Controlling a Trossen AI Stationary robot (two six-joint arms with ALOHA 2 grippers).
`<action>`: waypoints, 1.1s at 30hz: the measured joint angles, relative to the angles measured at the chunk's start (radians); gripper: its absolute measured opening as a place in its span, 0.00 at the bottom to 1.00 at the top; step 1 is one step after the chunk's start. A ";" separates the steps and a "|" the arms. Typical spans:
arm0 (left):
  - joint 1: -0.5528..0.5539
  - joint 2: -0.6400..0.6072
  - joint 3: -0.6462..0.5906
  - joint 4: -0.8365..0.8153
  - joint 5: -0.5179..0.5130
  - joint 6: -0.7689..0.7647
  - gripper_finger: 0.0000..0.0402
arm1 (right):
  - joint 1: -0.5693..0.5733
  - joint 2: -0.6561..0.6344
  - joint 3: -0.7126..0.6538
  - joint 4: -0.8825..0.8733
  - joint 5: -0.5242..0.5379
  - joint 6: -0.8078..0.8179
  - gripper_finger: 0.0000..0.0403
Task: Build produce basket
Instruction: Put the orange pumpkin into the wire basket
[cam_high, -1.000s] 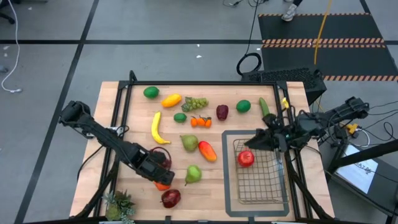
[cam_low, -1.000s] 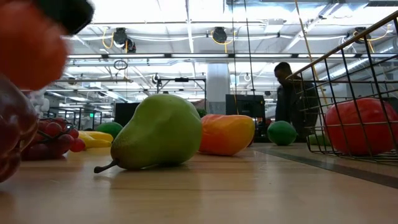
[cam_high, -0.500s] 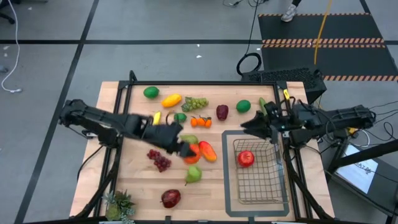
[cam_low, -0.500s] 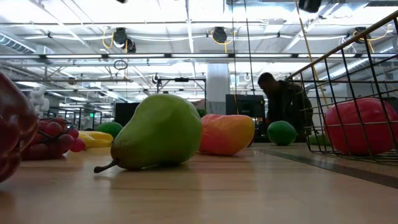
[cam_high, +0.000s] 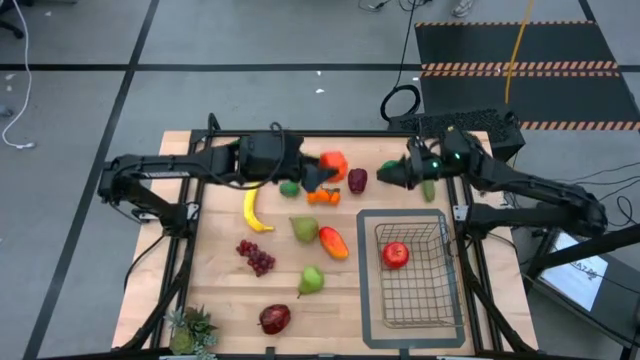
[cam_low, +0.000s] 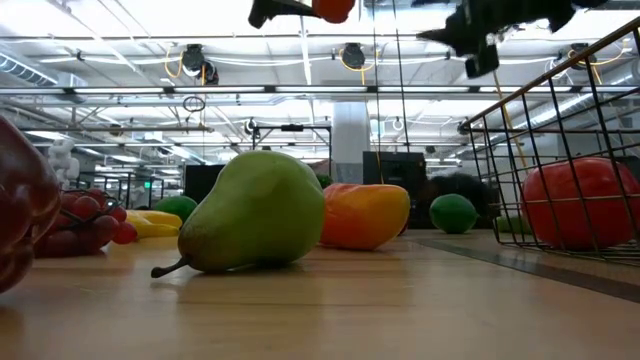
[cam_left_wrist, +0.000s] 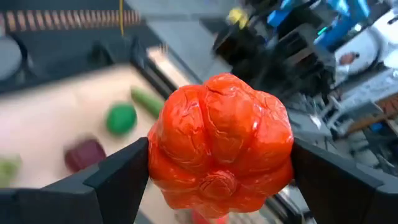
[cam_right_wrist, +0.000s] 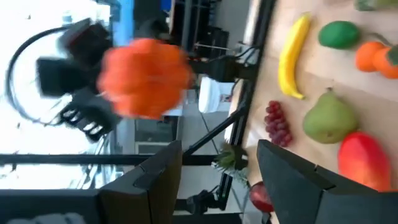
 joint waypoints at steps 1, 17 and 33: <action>0.014 -0.001 0.000 0.009 -0.007 0.017 0.89 | -0.029 0.012 0.000 0.010 -0.038 0.003 0.50; 0.062 0.000 0.000 -0.002 -0.058 0.397 0.89 | -0.056 0.166 0.312 -0.028 0.086 -0.003 0.60; 0.082 0.020 -0.005 -0.023 -0.067 0.758 0.89 | -0.015 0.416 0.728 -0.524 0.248 -0.228 0.60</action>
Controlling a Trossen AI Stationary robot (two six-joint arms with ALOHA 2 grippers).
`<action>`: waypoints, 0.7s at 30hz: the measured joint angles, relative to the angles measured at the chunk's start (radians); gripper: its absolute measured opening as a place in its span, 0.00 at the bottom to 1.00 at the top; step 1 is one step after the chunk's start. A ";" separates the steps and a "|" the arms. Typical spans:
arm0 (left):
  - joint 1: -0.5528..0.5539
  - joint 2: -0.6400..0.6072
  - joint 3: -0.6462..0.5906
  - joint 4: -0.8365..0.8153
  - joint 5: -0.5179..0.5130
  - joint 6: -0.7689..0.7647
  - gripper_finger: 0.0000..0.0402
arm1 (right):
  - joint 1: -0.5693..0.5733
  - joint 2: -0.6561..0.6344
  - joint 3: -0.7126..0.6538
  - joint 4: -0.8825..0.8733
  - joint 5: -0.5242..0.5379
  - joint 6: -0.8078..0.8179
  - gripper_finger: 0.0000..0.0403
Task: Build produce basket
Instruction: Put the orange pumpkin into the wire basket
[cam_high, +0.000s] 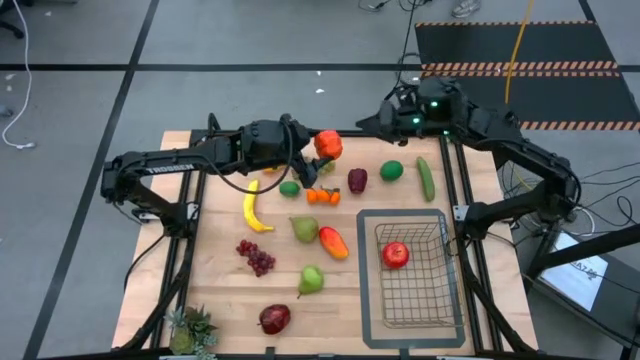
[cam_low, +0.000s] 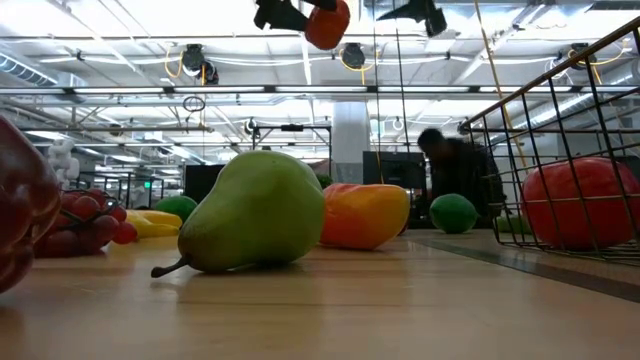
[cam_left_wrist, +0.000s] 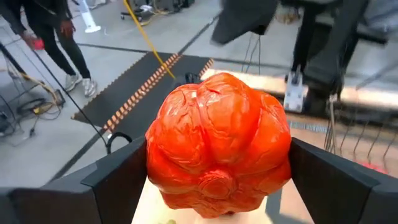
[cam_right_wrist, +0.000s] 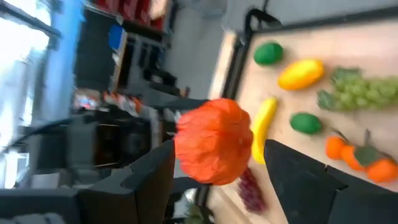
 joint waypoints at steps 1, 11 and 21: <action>0.000 0.002 0.000 -0.008 0.001 0.017 0.89 | 0.000 0.015 0.000 -0.010 -0.021 -0.001 0.61; 0.011 0.002 0.000 -0.035 -0.026 0.080 0.89 | 0.014 0.097 0.000 0.007 -0.087 -0.031 0.78; 0.039 0.002 0.000 -0.103 -0.041 0.062 0.89 | 0.021 0.162 0.000 0.077 -0.112 -0.093 0.87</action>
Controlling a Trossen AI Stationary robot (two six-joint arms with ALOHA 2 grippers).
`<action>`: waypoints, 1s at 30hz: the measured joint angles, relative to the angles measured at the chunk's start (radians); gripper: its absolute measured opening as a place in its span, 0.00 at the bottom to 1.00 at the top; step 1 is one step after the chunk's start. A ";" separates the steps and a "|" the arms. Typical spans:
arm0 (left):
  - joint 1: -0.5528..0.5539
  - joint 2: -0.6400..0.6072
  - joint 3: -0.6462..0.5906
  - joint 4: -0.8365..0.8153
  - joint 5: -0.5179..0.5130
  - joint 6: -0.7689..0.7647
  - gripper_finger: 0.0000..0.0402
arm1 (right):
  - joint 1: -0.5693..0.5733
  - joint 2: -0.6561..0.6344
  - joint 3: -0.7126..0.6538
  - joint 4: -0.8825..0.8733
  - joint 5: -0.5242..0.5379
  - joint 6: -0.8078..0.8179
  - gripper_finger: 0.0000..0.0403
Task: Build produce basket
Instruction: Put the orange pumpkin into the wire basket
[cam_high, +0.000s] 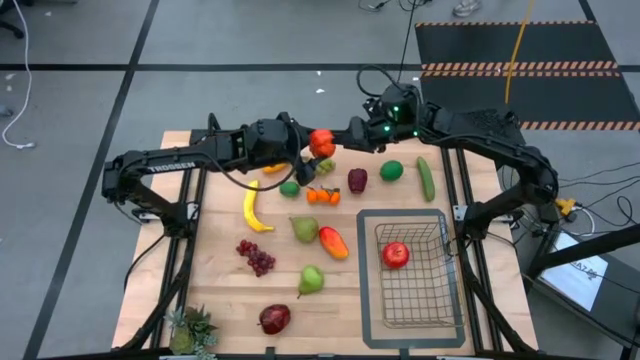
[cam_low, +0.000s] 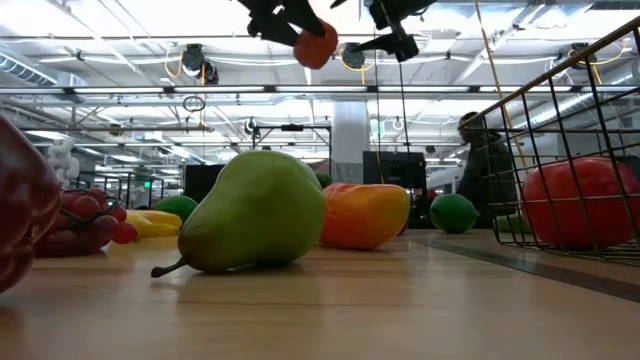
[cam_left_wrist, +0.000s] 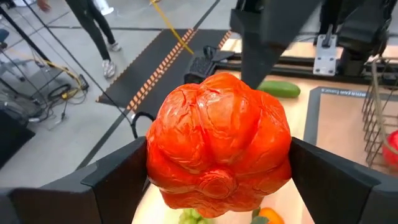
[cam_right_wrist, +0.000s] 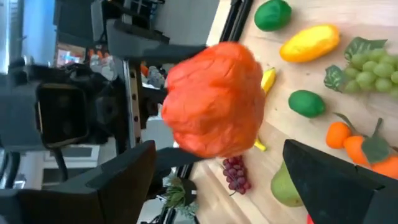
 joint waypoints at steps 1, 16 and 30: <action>0.002 0.000 0.000 -0.009 0.000 0.000 0.89 | 0.000 0.006 0.000 0.005 0.000 -0.008 0.87; 0.036 0.000 0.000 -0.093 -0.017 -0.054 0.89 | 0.012 0.056 0.000 0.040 0.056 -0.095 0.87; 0.035 0.075 0.002 -0.061 -0.017 -0.038 0.89 | 0.031 0.097 0.000 0.057 0.140 -0.183 0.87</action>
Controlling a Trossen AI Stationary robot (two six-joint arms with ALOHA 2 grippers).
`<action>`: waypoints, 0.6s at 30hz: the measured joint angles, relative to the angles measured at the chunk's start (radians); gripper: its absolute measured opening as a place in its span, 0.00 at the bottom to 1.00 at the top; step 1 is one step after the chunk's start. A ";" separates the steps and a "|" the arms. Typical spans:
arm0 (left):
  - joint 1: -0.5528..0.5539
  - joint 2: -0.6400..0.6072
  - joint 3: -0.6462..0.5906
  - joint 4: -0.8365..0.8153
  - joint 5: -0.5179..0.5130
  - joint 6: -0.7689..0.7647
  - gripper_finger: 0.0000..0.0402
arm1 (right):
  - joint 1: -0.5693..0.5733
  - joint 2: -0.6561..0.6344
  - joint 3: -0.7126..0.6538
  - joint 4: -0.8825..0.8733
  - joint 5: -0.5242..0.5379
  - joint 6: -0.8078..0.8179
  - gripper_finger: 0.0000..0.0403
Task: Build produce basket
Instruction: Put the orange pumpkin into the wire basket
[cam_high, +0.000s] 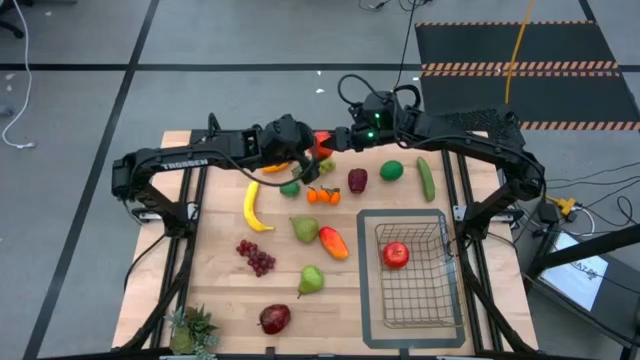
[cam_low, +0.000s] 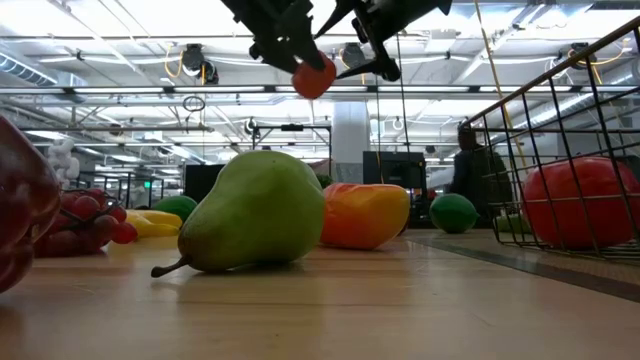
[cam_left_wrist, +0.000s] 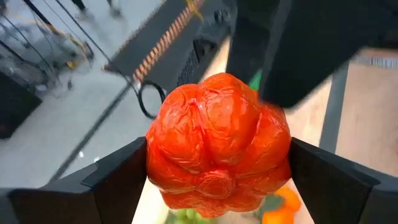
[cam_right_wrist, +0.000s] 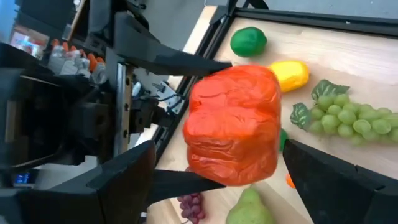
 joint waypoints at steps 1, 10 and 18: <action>0.000 0.000 -0.002 -0.005 0.000 -0.002 0.89 | 0.000 0.001 0.000 0.000 0.000 -0.004 0.87; 0.000 0.000 -0.002 0.068 0.018 0.009 0.89 | 0.000 0.004 0.000 -0.019 0.026 -0.065 0.87; -0.015 0.000 -0.002 0.107 0.051 -0.016 0.89 | 0.001 0.004 0.000 -0.018 0.023 -0.099 0.79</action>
